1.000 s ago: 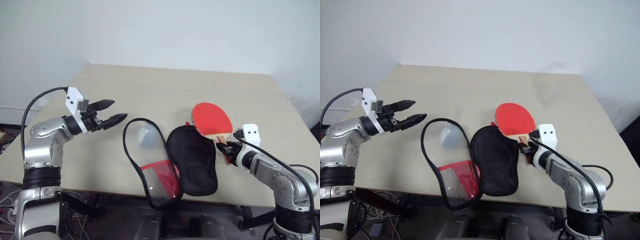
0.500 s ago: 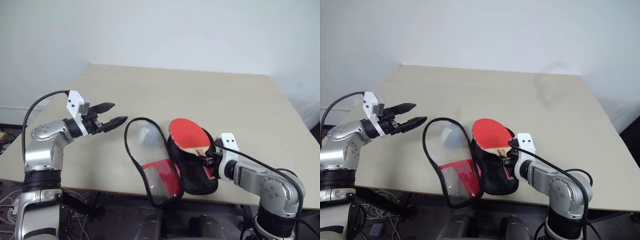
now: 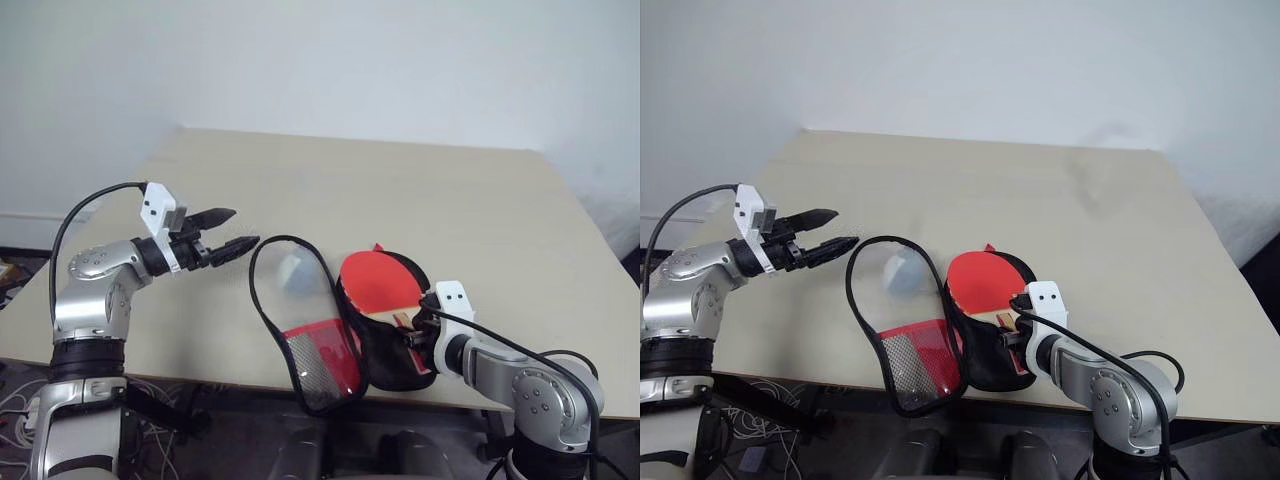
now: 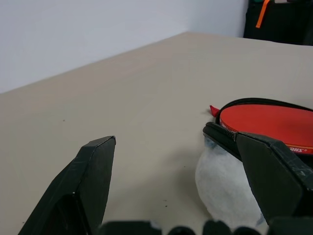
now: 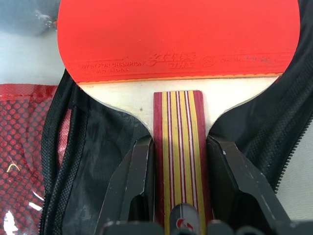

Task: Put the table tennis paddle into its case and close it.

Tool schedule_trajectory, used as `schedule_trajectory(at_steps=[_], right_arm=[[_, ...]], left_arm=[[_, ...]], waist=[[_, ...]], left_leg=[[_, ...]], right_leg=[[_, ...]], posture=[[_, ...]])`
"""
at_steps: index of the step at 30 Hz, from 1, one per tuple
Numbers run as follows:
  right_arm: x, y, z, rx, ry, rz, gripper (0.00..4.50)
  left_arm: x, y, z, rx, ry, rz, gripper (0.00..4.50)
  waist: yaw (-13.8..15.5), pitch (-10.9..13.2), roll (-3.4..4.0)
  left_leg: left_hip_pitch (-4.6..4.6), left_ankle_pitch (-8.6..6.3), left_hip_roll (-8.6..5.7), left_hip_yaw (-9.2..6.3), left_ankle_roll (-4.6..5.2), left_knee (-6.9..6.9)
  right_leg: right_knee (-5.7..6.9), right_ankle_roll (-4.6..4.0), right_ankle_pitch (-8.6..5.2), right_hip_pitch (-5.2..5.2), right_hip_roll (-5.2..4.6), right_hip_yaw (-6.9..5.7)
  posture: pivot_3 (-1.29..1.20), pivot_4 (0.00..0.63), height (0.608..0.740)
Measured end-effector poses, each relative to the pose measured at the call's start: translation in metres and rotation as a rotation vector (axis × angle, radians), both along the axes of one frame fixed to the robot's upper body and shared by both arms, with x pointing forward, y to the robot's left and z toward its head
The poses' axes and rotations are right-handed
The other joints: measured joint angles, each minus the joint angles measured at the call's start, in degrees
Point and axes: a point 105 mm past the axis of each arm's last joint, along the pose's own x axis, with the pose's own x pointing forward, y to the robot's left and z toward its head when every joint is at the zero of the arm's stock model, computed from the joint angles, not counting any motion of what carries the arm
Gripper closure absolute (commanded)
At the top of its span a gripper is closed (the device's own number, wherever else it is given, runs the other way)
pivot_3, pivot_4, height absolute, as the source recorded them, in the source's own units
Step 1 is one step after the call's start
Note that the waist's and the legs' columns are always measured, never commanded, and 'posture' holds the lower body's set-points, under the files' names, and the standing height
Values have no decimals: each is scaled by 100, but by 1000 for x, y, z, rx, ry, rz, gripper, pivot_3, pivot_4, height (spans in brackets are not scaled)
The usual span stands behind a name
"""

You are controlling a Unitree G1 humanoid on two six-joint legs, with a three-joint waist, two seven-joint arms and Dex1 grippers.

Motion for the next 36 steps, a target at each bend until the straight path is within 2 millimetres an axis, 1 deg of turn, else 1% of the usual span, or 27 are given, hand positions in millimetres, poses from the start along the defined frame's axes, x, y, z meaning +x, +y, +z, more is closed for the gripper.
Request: schedule_trajectory(at_steps=[16,19,24,31,36], right_arm=[[5,-19,0,-82,-13,-54,3356],[7,-14,1,-54,-14,-70,3356],[13,-4,9,-10,-41,-78,3356],[10,1,6,-14,-28,-78,3356],[8,0,3,-23,-17,-85,3356]], left_arm=[[3,1,0,-5,-6,7,363],[3,1,0,-7,-7,6,363],[3,1,0,-7,-7,7,363],[2,1,-1,-7,-5,8,363],[1,2,-4,-6,3,9,363]], waist=[[-2,1,1],[-5,1,2],[-18,6,9],[-36,7,11],[-36,7,11]], left_leg=[[0,0,0,0,0,0],[0,0,3,0,0,-2],[0,0,4,-1,0,-2],[0,0,3,8,0,-15],[0,0,3,10,-1,-17]], right_leg=[[-1,0,0,-1,-2,-1],[-1,0,0,-3,-1,-1],[0,0,0,-2,2,-2],[-2,0,0,-8,1,3],[-2,0,0,-9,3,3]], posture=[[0,0,715],[0,0,715],[0,0,715],[0,0,715],[0,0,715]])
